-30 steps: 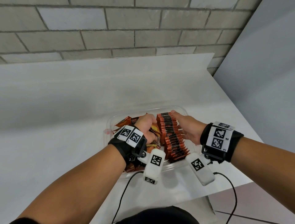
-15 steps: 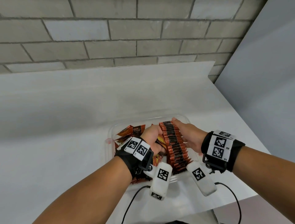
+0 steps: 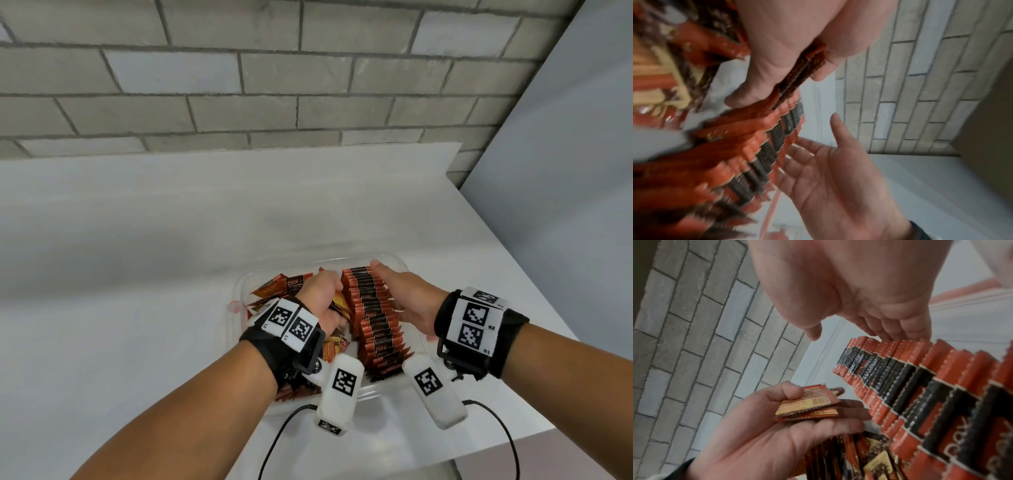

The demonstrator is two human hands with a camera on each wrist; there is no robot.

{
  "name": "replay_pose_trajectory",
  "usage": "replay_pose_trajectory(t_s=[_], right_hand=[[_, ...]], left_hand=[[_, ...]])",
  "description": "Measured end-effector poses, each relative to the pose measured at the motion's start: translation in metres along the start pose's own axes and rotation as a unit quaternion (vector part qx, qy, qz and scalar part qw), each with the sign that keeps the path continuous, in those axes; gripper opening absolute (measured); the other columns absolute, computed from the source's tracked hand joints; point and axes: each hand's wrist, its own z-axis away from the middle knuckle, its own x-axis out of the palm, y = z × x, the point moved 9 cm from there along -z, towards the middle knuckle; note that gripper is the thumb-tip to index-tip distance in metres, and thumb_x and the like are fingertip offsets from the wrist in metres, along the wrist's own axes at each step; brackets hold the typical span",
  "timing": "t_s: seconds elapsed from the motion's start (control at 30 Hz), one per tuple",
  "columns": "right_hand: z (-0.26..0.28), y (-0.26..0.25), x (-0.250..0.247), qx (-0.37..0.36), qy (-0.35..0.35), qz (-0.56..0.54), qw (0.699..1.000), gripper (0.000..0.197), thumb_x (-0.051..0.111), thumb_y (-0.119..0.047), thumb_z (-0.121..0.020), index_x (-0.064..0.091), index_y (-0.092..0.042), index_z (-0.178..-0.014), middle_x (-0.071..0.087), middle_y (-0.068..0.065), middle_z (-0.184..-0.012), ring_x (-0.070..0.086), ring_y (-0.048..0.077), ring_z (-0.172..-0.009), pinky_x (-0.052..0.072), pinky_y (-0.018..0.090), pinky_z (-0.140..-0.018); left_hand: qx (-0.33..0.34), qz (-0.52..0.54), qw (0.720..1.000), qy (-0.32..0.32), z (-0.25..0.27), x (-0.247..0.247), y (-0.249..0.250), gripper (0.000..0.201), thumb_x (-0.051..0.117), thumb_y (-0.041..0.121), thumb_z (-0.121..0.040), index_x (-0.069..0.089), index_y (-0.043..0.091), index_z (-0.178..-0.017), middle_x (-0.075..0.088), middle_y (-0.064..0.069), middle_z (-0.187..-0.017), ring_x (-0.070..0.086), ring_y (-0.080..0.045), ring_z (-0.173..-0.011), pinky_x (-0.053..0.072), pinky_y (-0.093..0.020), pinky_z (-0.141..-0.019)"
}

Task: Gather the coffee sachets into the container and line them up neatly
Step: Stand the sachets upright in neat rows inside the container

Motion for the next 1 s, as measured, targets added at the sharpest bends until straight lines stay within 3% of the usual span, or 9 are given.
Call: replay_pose_trajectory(t_s=[0.07, 0.2, 0.3, 0.37, 0.53, 0.6, 0.7, 0.83, 1.0], right_hand=[[0.008, -0.004, -0.004, -0.007, -0.002, -0.010, 1.000, 0.059, 0.044, -0.057, -0.092, 0.050, -0.010, -0.129, 0.061, 0.004, -0.121, 0.053, 0.019, -0.118, 0.035, 0.037, -0.111], [0.028, -0.025, -0.020, -0.085, 0.006, 0.039, 0.996, 0.074, 0.051, -0.054, -0.089, 0.027, -0.014, -0.147, 0.032, 0.004, -0.152, 0.034, 0.021, -0.137, 0.027, 0.039, -0.115], [0.051, -0.049, -0.026, -0.179, 0.057, 0.133, 0.973, 0.062, 0.058, -0.043, -0.090, 0.038, -0.019, -0.144, 0.045, -0.003, -0.142, 0.044, 0.016, -0.129, 0.034, 0.032, -0.109], [0.060, -0.054, -0.010, -0.191, 0.029, 0.172, 0.966, 0.050, 0.061, -0.036, -0.089, 0.048, -0.020, -0.135, 0.056, -0.005, -0.127, 0.054, 0.012, -0.114, 0.042, 0.030, -0.100], [0.064, -0.036, 0.064, -0.131, -0.079, 0.351, 0.924, 0.036, 0.065, -0.032, -0.088, 0.062, -0.012, -0.118, 0.064, 0.002, -0.115, 0.061, 0.016, -0.099, 0.049, 0.025, -0.081], [0.059, -0.029, 0.084, -0.105, -0.091, 0.409, 0.902, 0.039, 0.065, -0.034, -0.088, 0.064, -0.003, -0.111, 0.066, 0.012, -0.113, 0.065, 0.026, -0.099, 0.055, 0.034, -0.079], [0.051, -0.019, 0.099, -0.067, -0.099, 0.451, 0.884, 0.047, 0.064, -0.039, -0.086, 0.063, -0.002, -0.116, 0.065, 0.014, -0.114, 0.065, 0.029, -0.100, 0.057, 0.043, -0.083], [0.051, -0.017, 0.106, -0.073, -0.090, 0.498, 0.859, 0.054, 0.056, -0.044, -0.090, 0.049, -0.009, -0.130, 0.062, 0.005, -0.104, 0.065, 0.021, -0.093, 0.058, 0.032, -0.076], [0.044, -0.013, 0.117, -0.050, -0.108, 0.448, 0.886, 0.037, 0.061, -0.040, -0.089, 0.054, -0.012, -0.113, 0.060, 0.007, -0.085, 0.062, 0.022, -0.077, 0.056, 0.035, -0.076]], left_hand=[[0.046, -0.028, 0.998, 0.011, 0.015, -0.007, 0.019, 0.017, 0.035, -0.001, -0.091, 0.048, 0.007, -0.082, 0.055, -0.005, -0.063, 0.051, -0.020, -0.068, 0.046, -0.034, -0.068], [0.181, -0.022, 0.983, -0.029, 0.062, -0.035, 0.060, 0.029, 0.038, 0.001, -0.090, 0.055, 0.006, -0.113, 0.063, -0.016, -0.107, 0.063, -0.028, -0.097, 0.050, -0.037, -0.082], [0.264, 0.004, 0.964, -0.019, 0.091, -0.087, 0.085, 0.039, 0.034, 0.003, -0.090, 0.060, 0.013, -0.118, 0.067, -0.014, -0.089, 0.063, -0.024, -0.068, 0.055, -0.035, -0.067], [0.296, 0.007, 0.954, 0.047, 0.095, -0.132, 0.094, 0.040, 0.036, 0.005, -0.090, 0.061, 0.018, -0.119, 0.061, -0.010, -0.079, 0.051, -0.020, -0.056, 0.046, -0.028, -0.054], [0.281, -0.046, 0.949, 0.135, 0.079, -0.183, 0.069, 0.021, 0.046, 0.011, -0.095, 0.062, 0.018, -0.105, 0.059, -0.011, -0.082, 0.049, -0.019, -0.053, 0.041, -0.028, -0.050], [0.258, -0.078, 0.954, 0.129, 0.070, -0.181, 0.053, 0.014, 0.049, 0.015, -0.095, 0.061, 0.018, -0.102, 0.058, -0.012, -0.085, 0.051, -0.020, -0.054, 0.042, -0.028, -0.051], [0.240, -0.098, 0.959, 0.112, 0.063, -0.173, 0.038, 0.009, 0.054, 0.019, -0.094, 0.062, 0.019, -0.098, 0.060, -0.010, -0.088, 0.056, -0.020, -0.069, 0.044, -0.028, -0.053], [0.244, -0.086, 0.962, 0.090, 0.064, -0.170, 0.029, 0.012, 0.057, 0.019, -0.093, 0.062, 0.022, -0.103, 0.066, -0.003, -0.089, 0.063, -0.015, -0.083, 0.048, -0.028, -0.058], [0.236, -0.057, 0.968, 0.066, 0.068, -0.171, 0.022, 0.022, 0.055, 0.013, -0.093, 0.062, 0.023, -0.111, 0.067, -0.003, -0.086, 0.065, -0.015, -0.080, 0.050, -0.028, -0.059]])
